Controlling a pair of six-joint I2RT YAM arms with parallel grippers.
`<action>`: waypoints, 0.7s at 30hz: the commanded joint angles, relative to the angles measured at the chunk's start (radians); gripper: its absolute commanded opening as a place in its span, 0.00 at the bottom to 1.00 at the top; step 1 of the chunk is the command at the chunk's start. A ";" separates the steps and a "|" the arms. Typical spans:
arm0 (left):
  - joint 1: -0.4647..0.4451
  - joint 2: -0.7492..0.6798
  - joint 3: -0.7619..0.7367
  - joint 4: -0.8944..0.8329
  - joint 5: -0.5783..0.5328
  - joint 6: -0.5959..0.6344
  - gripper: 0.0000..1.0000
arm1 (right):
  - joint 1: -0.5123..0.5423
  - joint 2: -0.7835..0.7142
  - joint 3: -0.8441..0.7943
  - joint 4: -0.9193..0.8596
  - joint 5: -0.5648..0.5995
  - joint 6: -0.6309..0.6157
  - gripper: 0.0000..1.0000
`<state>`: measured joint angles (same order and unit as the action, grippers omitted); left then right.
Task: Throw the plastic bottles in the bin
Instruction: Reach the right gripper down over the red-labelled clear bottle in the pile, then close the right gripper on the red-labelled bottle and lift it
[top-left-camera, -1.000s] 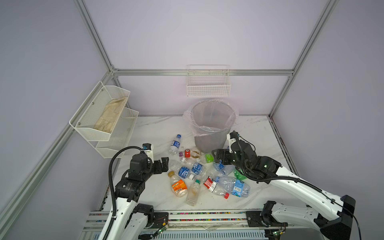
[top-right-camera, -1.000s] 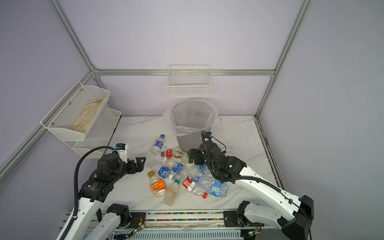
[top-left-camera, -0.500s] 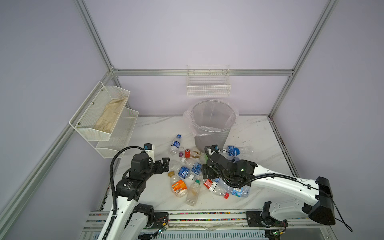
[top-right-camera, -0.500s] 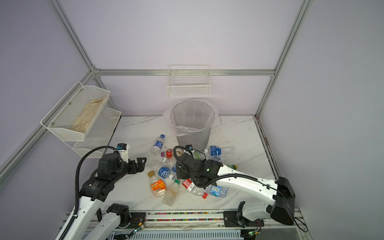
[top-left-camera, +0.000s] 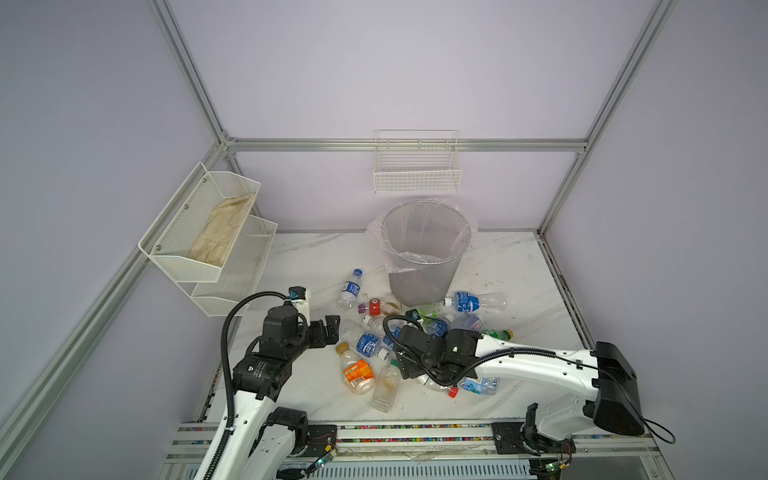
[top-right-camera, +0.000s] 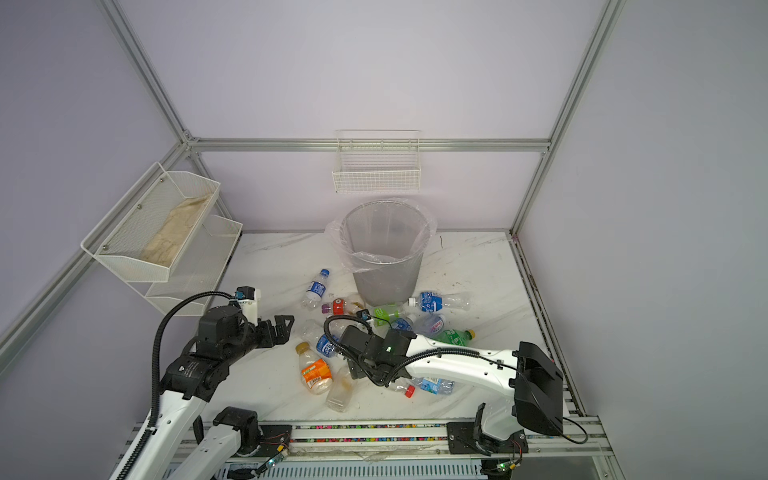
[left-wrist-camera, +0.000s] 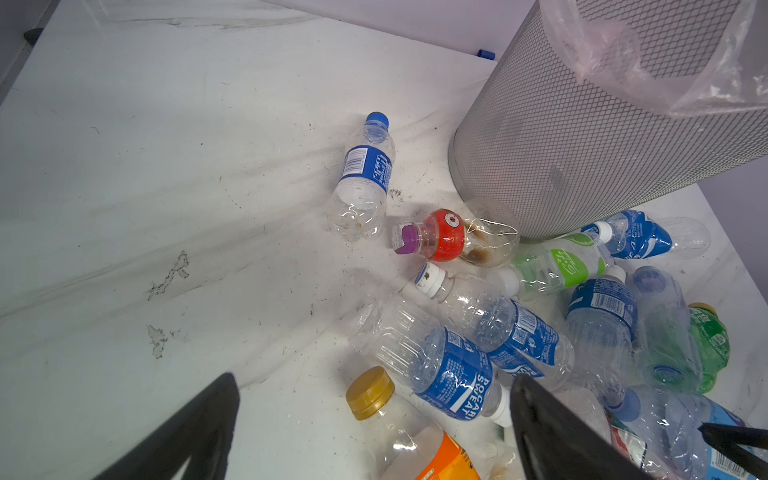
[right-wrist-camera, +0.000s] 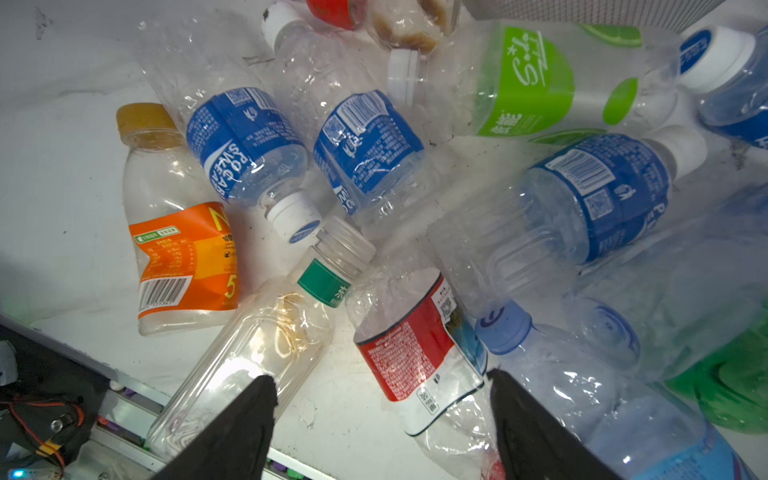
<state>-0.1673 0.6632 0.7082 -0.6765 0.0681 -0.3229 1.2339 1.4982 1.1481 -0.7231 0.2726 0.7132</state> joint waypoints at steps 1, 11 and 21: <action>-0.008 -0.004 0.024 0.008 0.018 -0.008 1.00 | 0.013 0.008 -0.027 -0.052 0.008 0.031 0.82; -0.009 0.000 0.025 0.009 0.018 -0.006 1.00 | 0.015 0.040 -0.104 -0.006 -0.027 0.038 0.80; -0.014 0.004 0.024 0.009 0.016 -0.004 1.00 | 0.014 0.082 -0.163 0.024 -0.027 0.067 0.82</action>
<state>-0.1730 0.6697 0.7082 -0.6769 0.0711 -0.3225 1.2423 1.5730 0.9974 -0.7055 0.2432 0.7456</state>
